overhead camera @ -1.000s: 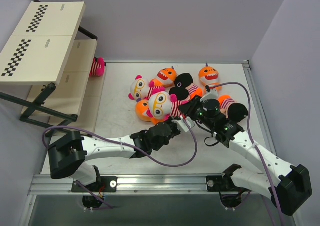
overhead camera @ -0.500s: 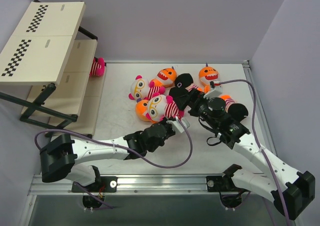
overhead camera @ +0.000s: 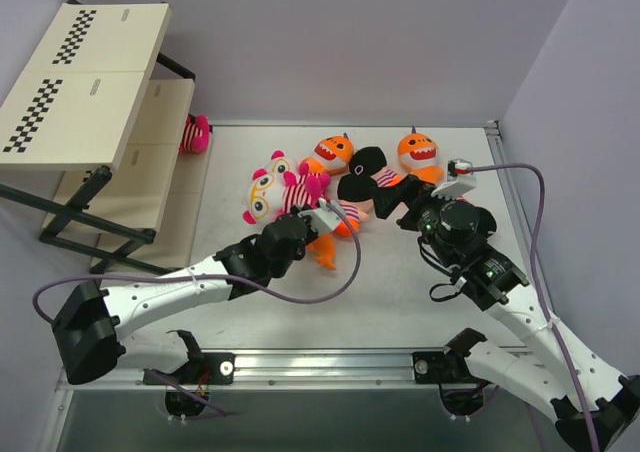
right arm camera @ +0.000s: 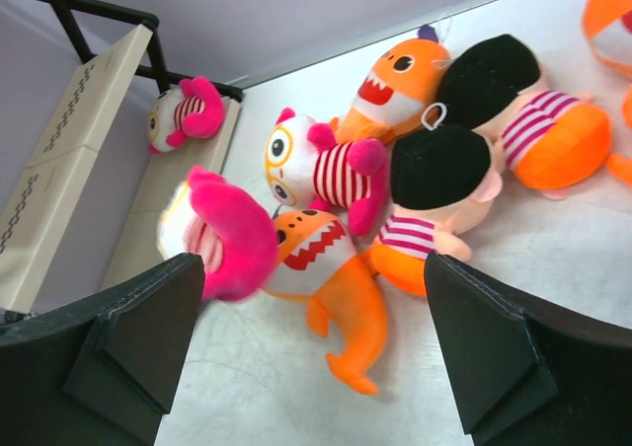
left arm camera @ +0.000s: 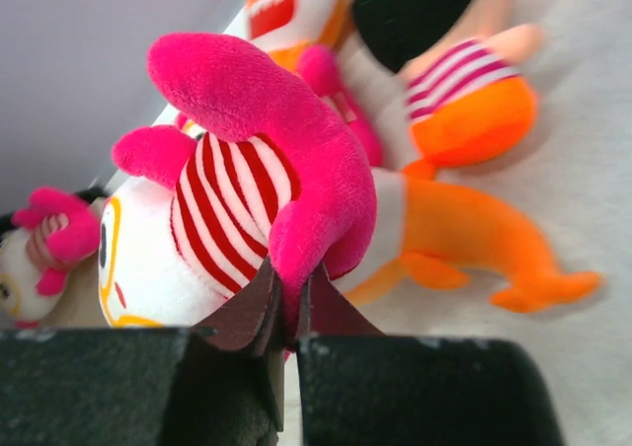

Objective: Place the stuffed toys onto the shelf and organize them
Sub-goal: Pass the stuffed toy from the right arm to the left, then place the stuffed toy onto shelf

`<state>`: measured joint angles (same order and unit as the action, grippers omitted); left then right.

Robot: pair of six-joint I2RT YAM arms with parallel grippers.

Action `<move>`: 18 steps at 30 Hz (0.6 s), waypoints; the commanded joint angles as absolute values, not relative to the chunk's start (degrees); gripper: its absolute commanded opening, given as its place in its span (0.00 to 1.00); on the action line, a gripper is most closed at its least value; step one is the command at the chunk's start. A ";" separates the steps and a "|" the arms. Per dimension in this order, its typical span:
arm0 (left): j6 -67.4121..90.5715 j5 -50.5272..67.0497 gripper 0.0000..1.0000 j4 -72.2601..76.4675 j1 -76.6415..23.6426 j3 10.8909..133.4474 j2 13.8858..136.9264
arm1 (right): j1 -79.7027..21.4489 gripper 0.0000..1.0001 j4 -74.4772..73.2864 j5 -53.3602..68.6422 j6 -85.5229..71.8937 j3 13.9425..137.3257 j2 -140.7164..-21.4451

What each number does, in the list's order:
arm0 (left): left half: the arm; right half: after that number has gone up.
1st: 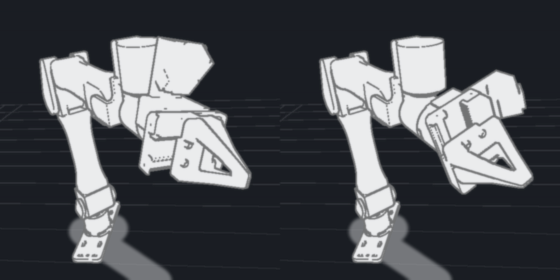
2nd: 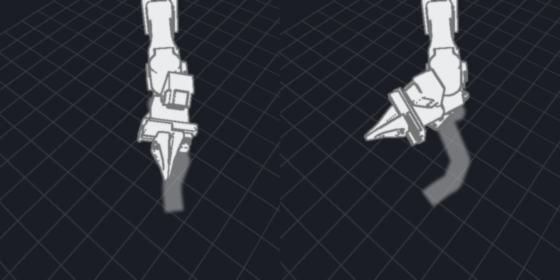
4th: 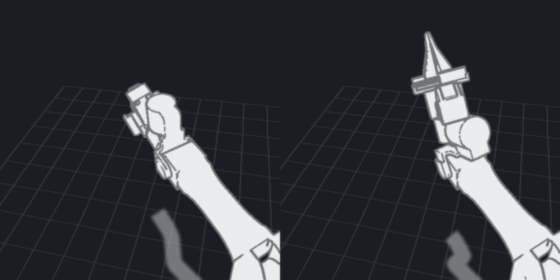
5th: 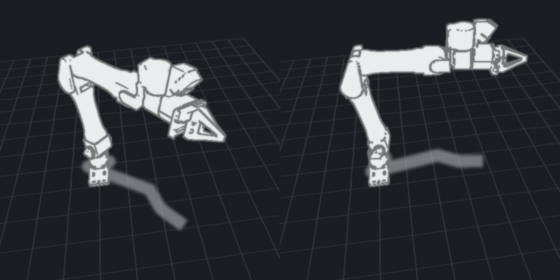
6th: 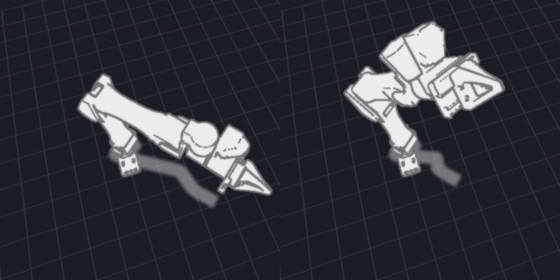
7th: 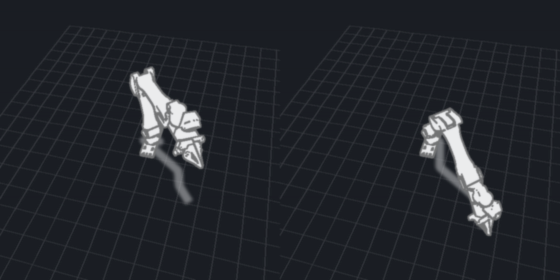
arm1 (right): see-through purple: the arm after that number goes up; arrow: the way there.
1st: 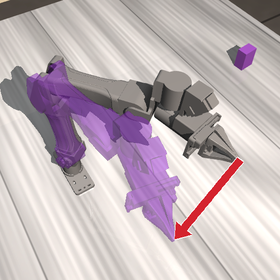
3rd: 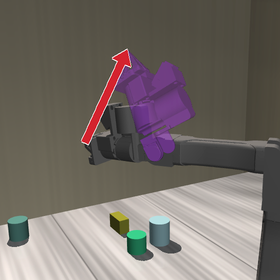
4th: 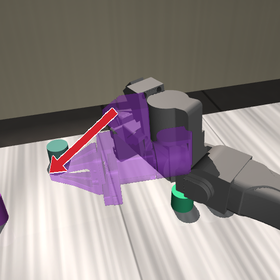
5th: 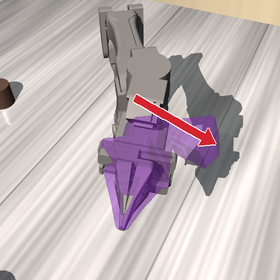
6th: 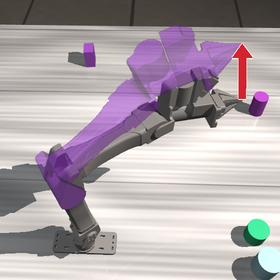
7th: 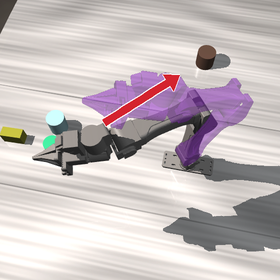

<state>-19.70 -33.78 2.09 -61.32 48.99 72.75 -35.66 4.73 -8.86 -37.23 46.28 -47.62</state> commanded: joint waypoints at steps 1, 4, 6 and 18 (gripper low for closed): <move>-21.52 -32.79 0.03 -5.09 -54.95 53.78 70.66 | -35.25 1.00 2.20 -13.80 -33.67 47.64 -45.09; -25.64 -30.94 0.02 -6.33 -49.41 55.02 71.36 | -35.07 0.99 0.79 -14.59 -32.96 47.11 -43.60; -27.15 -29.28 0.02 -7.20 -45.98 56.51 72.68 | -34.98 1.00 0.26 -14.94 -32.34 46.85 -42.55; -35.68 -21.98 0.02 -6.59 -30.15 61.44 84.71 | -34.80 1.00 -2.81 -15.29 -29.45 45.79 -38.85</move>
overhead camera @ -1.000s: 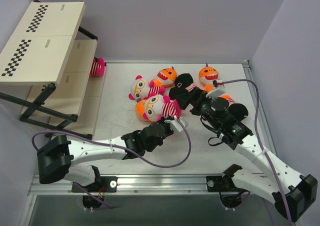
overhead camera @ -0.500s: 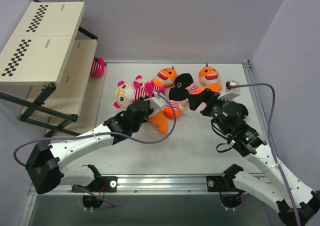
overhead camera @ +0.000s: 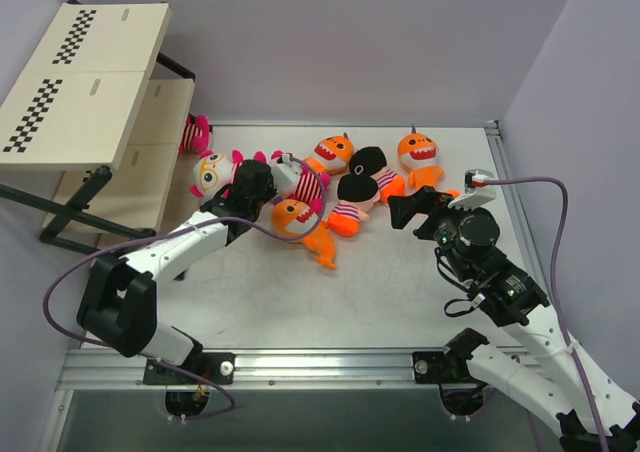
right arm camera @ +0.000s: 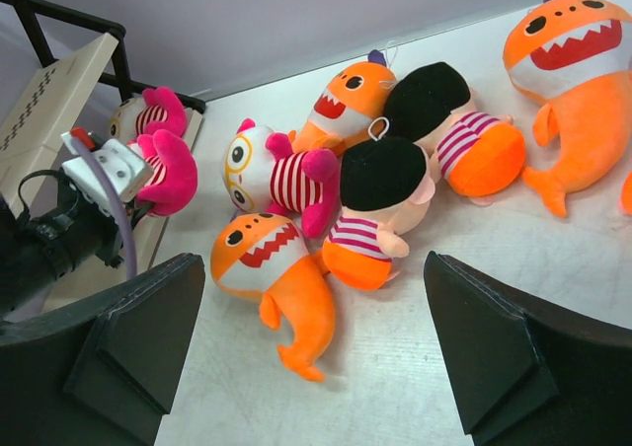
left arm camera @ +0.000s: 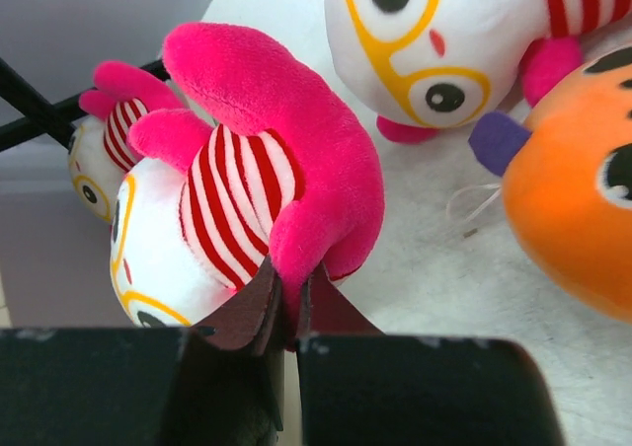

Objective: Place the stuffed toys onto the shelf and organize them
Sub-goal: Place the stuffed toy onto shelf

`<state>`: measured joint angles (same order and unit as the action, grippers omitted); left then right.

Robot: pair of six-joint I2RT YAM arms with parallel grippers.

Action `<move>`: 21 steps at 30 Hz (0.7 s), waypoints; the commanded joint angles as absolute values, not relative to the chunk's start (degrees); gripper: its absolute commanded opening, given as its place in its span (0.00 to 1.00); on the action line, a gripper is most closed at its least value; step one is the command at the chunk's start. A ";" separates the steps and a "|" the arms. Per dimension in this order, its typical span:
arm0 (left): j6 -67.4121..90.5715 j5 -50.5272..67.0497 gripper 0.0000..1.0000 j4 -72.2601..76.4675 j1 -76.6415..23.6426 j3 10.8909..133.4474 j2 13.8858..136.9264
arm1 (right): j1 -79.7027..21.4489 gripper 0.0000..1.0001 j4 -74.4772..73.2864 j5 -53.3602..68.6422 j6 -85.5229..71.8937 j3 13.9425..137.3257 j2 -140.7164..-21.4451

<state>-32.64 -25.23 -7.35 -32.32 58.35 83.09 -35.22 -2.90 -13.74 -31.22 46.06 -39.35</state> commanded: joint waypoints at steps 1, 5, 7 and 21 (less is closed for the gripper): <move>-36.12 -21.71 0.02 -6.42 -29.45 61.61 85.25 | -34.89 1.00 -2.90 -15.29 -29.18 45.79 -38.85; -38.05 -21.53 0.02 -6.42 -27.34 61.08 87.97 | -34.72 0.99 -2.81 -14.94 -29.18 45.09 -38.67; -39.02 -22.41 0.02 -6.07 -25.85 60.73 89.21 | -34.80 1.00 -2.64 -14.68 -29.09 44.74 -38.76; -43.86 -24.70 0.02 -2.29 -16.62 61.00 94.48 | -34.45 0.99 -1.67 -12.57 -27.25 46.14 -42.71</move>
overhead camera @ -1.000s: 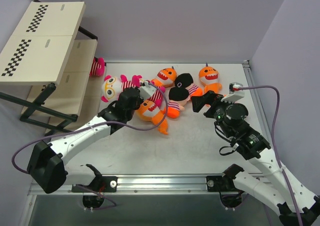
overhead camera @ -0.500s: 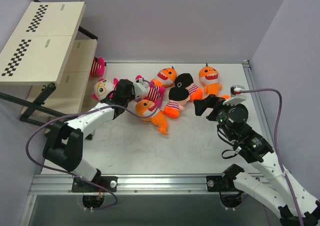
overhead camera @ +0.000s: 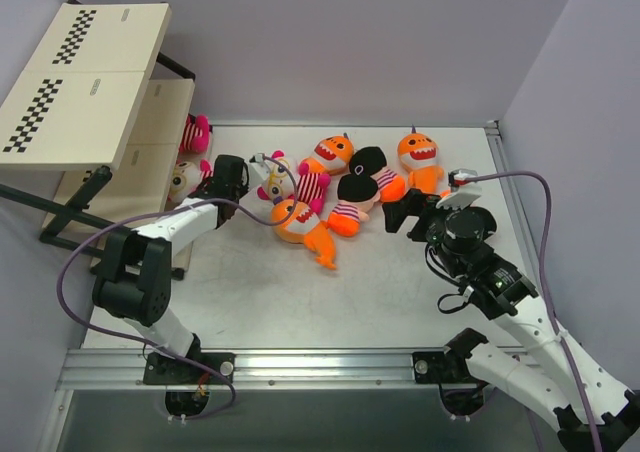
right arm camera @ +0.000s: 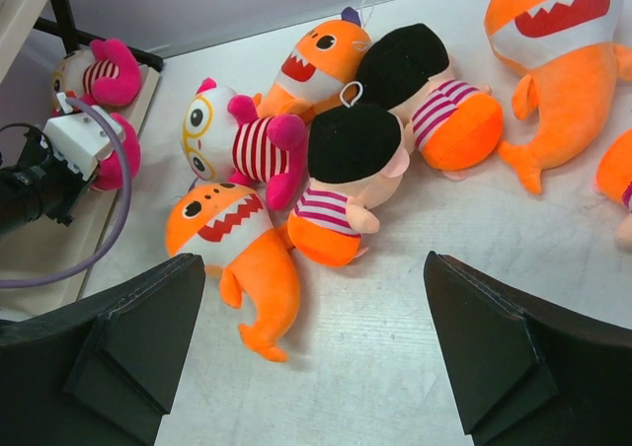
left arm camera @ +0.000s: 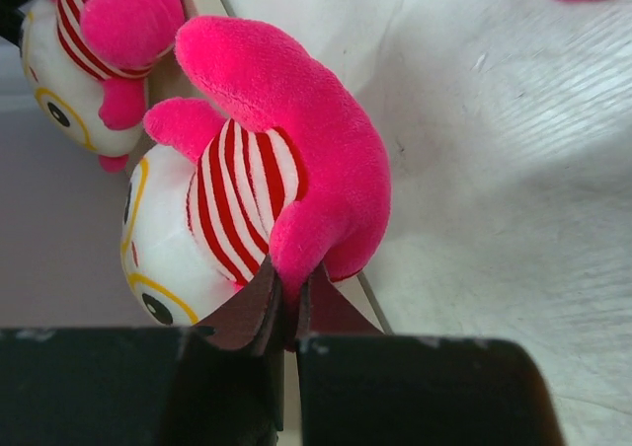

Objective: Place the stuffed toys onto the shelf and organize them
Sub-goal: Place the stuffed toy onto shelf

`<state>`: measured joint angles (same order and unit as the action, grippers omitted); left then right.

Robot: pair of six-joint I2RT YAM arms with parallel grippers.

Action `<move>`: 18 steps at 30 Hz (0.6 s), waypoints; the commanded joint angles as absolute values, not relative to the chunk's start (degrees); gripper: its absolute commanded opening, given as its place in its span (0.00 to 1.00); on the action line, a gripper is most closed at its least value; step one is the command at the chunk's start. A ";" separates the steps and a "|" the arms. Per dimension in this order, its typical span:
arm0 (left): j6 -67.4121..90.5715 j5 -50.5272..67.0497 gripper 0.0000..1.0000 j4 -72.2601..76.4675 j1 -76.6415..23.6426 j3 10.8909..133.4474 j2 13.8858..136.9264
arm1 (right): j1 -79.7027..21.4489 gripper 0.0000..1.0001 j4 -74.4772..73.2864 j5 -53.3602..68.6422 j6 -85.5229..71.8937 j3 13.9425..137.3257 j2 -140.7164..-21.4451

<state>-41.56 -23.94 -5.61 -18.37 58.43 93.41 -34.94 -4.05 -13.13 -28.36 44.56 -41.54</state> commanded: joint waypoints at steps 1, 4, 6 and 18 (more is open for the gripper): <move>-44.21 -24.78 0.02 -1.85 -16.00 60.82 94.66 | -34.37 0.99 -1.67 -12.13 -26.81 46.40 -43.15; -44.56 -24.87 0.03 -0.79 -14.07 59.68 94.57 | -34.19 1.00 -1.67 -11.52 -25.50 47.46 -44.47; -44.73 -24.44 0.02 1.32 -12.93 59.24 94.05 | -34.10 0.99 -1.41 -10.99 -25.05 47.64 -45.52; -50.62 -27.59 0.03 4.66 -10.28 58.36 95.27 | -31.12 1.00 2.28 -6.16 -21.27 47.72 -48.34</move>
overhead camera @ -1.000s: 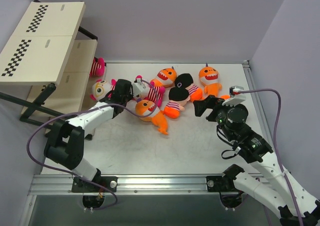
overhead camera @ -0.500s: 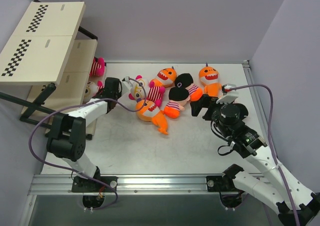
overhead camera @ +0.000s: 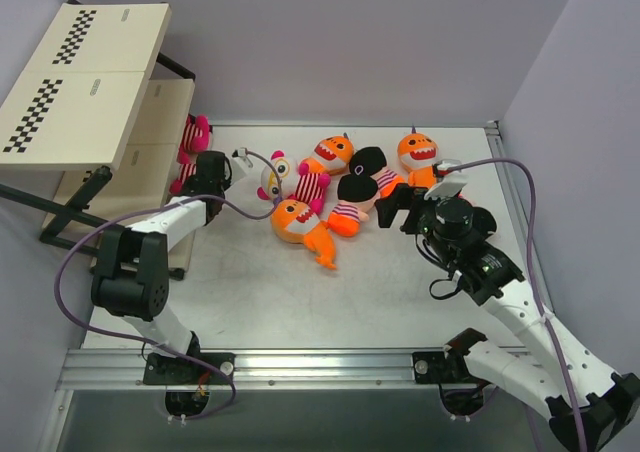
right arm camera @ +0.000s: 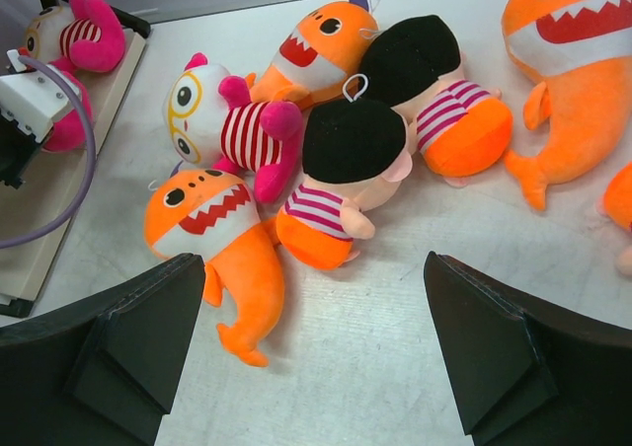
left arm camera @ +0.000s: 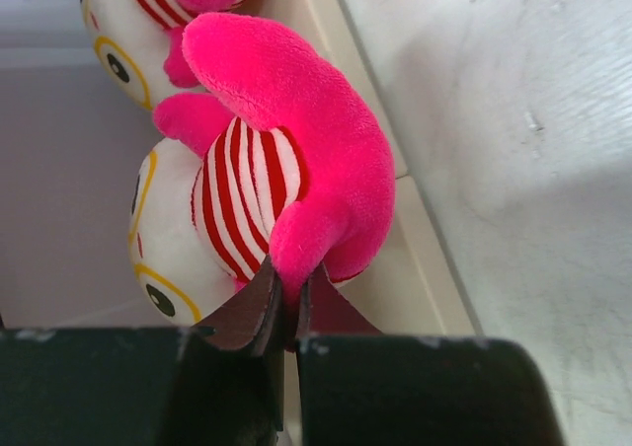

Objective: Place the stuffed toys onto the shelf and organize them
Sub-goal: Place the stuffed toy onto shelf

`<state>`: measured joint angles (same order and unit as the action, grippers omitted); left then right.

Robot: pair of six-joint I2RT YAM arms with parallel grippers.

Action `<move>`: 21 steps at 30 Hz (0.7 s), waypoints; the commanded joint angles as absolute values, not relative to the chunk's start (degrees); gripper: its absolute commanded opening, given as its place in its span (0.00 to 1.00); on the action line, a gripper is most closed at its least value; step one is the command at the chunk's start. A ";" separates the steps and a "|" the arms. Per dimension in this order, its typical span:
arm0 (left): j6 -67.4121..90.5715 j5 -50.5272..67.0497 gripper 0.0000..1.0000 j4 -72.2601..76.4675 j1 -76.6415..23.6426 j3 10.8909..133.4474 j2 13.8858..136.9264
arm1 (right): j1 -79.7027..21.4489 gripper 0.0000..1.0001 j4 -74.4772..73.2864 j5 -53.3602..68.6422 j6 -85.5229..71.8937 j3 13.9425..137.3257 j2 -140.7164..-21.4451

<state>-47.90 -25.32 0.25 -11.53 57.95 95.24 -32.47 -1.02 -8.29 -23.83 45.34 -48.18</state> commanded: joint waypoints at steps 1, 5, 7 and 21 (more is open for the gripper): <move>-50.97 -27.95 0.02 4.83 -10.02 58.45 95.27 | -30.59 1.00 2.46 -4.93 -21.01 47.72 -48.60; -51.68 -28.83 0.02 4.92 -9.23 58.19 95.54 | -26.90 1.00 3.86 -0.53 -20.39 47.37 -49.92; -51.68 -28.57 0.03 5.10 -9.23 57.83 95.89 | -25.93 0.99 5.18 1.93 -20.57 47.11 -50.27; -51.77 -28.74 0.06 4.22 -8.61 59.85 100.19 | -29.70 1.00 6.68 0.44 -17.67 45.62 -49.92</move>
